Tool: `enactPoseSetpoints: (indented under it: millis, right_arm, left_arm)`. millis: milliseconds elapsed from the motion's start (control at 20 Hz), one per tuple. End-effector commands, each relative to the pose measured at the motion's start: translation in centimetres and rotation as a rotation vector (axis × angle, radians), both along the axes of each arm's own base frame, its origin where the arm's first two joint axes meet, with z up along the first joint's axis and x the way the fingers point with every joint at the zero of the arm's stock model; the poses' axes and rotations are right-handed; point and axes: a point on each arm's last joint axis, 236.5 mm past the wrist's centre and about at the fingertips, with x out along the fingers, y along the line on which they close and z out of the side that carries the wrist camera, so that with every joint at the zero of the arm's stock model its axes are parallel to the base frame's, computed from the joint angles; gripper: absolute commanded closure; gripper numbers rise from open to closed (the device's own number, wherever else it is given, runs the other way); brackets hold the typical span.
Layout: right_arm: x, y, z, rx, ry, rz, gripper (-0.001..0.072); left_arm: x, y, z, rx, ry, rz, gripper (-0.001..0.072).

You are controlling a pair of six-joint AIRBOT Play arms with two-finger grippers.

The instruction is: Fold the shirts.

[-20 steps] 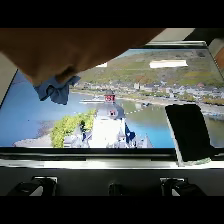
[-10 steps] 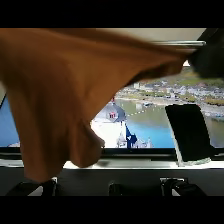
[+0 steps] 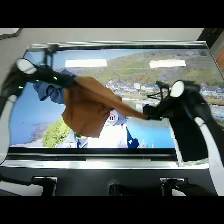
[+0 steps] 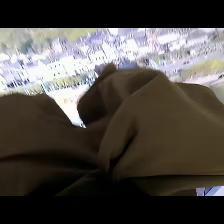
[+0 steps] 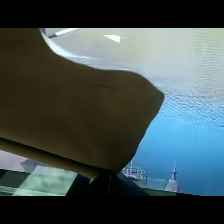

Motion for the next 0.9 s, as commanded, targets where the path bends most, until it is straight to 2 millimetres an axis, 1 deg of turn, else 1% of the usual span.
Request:
enactPoseSetpoints:
  millis: [0, 50, 100, 200, 250, 300, 350, 400, 450, 500, 550, 600, 700, 750, 850]
  right_arm:
    - [-0.5, 0.2, -4.5, -0.002, 0.078, 0.003, 0.0681]
    - [-0.3, 0.1, -4.5, -0.003, 0.07, 0.013, 0.068]
    - [-0.3, 0.0, -4.5, -0.007, 0.07, 0.016, 0.068]
    - [-0.5, -0.1, -4.5, -0.012, 0.078, 0.019, 0.068]
    - [-0.7, -0.1, -4.5, -0.012, 0.084, 0.02, 0.068]
    - [-0.8, -0.1, -4.5, -0.011, 0.089, 0.021, 0.068]
    - [-0.9, -0.1, -4.5, -0.011, 0.093, 0.022, 0.068]
    - [-0.9, -0.1, -4.5, -0.011, 0.09, 0.026, 0.068]
    - [-0.8, 0.0, -4.5, -0.01, 0.087, 0.033, 0.068]
    - [-0.8, 0.0, -4.5, -0.01, 0.085, 0.035, 0.068]
    - [-0.7, 0.0, -4.5, -0.01, 0.083, 0.034, 0.068]
    - [-0.7, 0.0, -4.5, -0.01, 0.082, 0.034, 0.068]
    - [-0.7, 0.0, -4.5, -0.009, 0.082, 0.033, 0.068]
    - [-0.8, 0.0, -4.5, -0.008, 0.086, 0.034, 0.068]
    - [-1.0, 0.1, -4.4, -0.003, 0.093, 0.034, 0.068]
  left_arm:
    - [-2.2, -1.6, -6.3, -0.047, 0.225, -0.047, 0.0362]
    - [-2.9, -0.5, -5.9, -0.014, 0.253, -0.06, 0.0069]
    - [-3.5, 2.0, -5.4, 0.054, 0.3, -0.024, 0.0]
    - [-4.7, 8.1, -3.8, 0.166, 0.382, 0.145, 0.0011]
    - [-5.4, 10.4, -2.8, 0.16, 0.407, 0.231, 0.0014]
    - [-6.6, 12.2, -2.0, 0.124, 0.437, 0.326, 0.0093]
    - [-8.1, 12.9, -1.8, 0.08, 0.461, 0.374, 0.0184]
    - [-9.9, 12.7, -2.5, 0.045, 0.49, 0.391, 0.0193]
    - [-12.5, 11.9, -4.2, 0.019, 0.534, 0.39, 0.0193]
    - [-15.0, 10.5, -6.4, -0.01, 0.579, 0.391, 0.0191]
    - [-17.4, 8.5, -8.6, -0.067, 0.618, 0.394, 0.0173]
    - [-19.1, 6.2, -10.3, -0.141, 0.636, 0.386, 0.0162]
    - [-21.2, 2.0, -12.7, -0.282, 0.672, 0.401, 0.0165]
    - [-21.7, 0.5, -13.7, -0.311, 0.681, 0.41, 0.0166]
    - [-22.4, -1.2, -15.2, -0.3, 0.682, 0.405, 0.0186]
